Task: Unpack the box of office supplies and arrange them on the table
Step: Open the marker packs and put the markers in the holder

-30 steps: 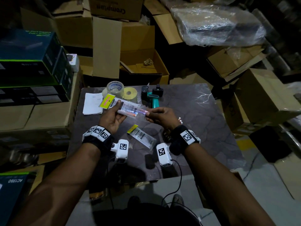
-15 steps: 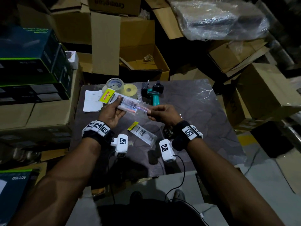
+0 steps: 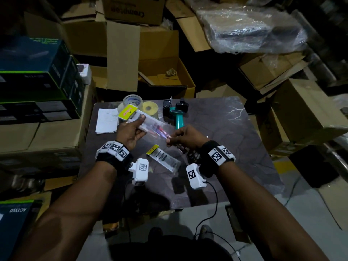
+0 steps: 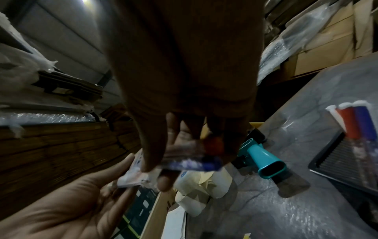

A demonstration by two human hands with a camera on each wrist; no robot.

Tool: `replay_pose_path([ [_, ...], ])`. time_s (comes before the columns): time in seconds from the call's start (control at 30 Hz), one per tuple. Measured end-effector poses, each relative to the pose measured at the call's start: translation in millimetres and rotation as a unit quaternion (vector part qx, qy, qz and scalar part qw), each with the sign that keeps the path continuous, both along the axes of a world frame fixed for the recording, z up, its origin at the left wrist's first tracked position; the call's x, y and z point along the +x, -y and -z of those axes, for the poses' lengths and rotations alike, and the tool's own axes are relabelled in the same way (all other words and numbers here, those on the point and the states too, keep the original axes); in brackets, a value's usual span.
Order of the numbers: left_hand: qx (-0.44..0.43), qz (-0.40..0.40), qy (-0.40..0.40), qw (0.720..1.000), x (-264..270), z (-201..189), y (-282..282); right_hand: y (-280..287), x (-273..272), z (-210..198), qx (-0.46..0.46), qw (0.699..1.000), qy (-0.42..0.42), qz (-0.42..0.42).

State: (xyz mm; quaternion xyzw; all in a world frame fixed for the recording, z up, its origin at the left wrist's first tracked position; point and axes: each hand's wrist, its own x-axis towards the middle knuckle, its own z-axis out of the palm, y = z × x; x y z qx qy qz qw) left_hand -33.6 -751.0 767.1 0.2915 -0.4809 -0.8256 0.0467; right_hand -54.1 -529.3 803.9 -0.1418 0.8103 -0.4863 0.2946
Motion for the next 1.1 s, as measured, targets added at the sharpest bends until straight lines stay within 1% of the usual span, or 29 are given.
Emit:
replay_pose_path([
  [0.1,0.034,-0.047,0.024,0.998,-3.7,5.8,6.7,-15.0,-2.8,7.8,0.028,0.999,0.011,0.037],
  [0.17,0.047,-0.046,0.034,0.997,-5.9,11.0,2.2,-27.0,-4.4,13.7,0.032,0.995,0.020,0.088],
  [0.23,0.058,-0.027,0.049,0.997,-8.2,17.3,-6.2,-40.0,-4.5,22.2,0.007,0.989,0.030,0.148],
  [0.27,0.070,-0.017,0.056,0.996,-10.9,22.0,-12.4,-47.5,-4.7,27.3,-0.023,0.981,0.037,0.189],
  [0.33,0.094,0.001,0.067,0.993,-14.4,28.2,-26.4,-62.4,-4.0,33.4,-0.084,0.954,0.053,0.282],
  [0.4,0.117,0.008,0.068,0.991,-17.5,33.2,-41.4,-77.8,-6.6,40.2,-0.116,0.933,0.054,0.337],
  [0.43,0.126,0.007,0.067,0.990,-18.9,35.6,-49.2,-85.2,-8.5,43.8,-0.118,0.929,0.048,0.348],
  [0.57,0.112,0.013,0.074,0.991,-22.3,38.4,-76.6,-105.3,-17.9,63.3,-0.090,0.933,0.017,0.347],
  [0.6,0.109,0.011,0.074,0.991,-23.6,38.7,-81.9,-108.1,-20.6,68.8,-0.072,0.936,-0.002,0.345],
  [0.7,0.107,-0.003,0.075,0.991,-26.6,40.6,-92.5,-110.6,-26.3,84.1,0.025,0.943,-0.064,0.326],
  [0.73,0.106,-0.008,0.077,0.991,-27.2,42.4,-93.9,-111.1,-28.1,93.3,0.049,0.944,-0.068,0.320],
  [0.83,0.109,-0.013,0.085,0.990,-25.0,46.7,-94.9,-107.3,-24.4,107.2,0.082,0.953,-0.061,0.284],
  [0.97,0.098,-0.014,0.099,0.990,-19.0,51.4,-93.5,-100.1,-20.2,107.2,0.067,0.961,-0.062,0.260],
  [1.03,0.101,-0.015,0.102,0.989,-17.3,49.0,-94.0,-98.5,-22.3,106.2,0.040,0.958,-0.053,0.278],
  [1.1,0.113,-0.016,0.100,0.988,-17.3,46.9,-94.4,-99.9,-26.0,101.3,0.025,0.952,-0.065,0.297],
])
